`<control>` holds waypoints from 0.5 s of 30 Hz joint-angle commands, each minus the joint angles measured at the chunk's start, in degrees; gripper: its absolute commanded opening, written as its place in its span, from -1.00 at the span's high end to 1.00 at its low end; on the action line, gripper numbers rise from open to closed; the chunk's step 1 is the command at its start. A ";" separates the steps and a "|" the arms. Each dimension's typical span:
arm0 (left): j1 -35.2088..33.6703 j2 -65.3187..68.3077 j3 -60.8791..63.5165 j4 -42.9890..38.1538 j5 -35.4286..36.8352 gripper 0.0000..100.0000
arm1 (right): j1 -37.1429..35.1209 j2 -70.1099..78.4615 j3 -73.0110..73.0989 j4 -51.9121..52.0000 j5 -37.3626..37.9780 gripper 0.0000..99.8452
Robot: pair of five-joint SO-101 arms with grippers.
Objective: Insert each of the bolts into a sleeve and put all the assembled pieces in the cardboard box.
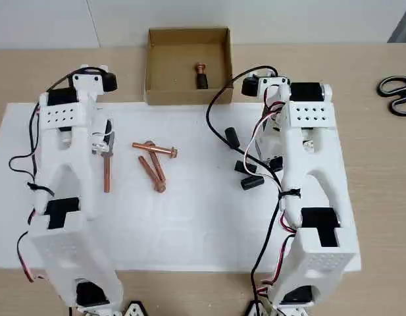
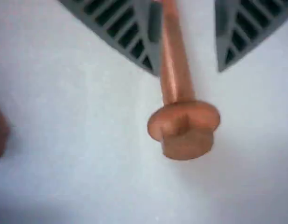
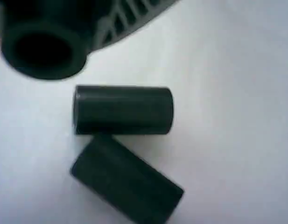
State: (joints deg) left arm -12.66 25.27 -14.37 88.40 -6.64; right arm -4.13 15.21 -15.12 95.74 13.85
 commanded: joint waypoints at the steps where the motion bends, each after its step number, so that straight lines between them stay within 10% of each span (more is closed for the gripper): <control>1: -0.18 -0.62 1.80 -3.16 -0.35 0.82 | -0.04 -3.47 -0.35 -0.75 0.26 0.99; 15: -0.18 -0.53 7.60 -10.02 0.35 0.82 | -0.04 -3.47 -0.35 -0.75 0.26 0.99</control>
State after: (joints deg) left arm -12.66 25.27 -7.43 80.48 -6.64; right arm -4.13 15.21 -15.12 95.47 13.85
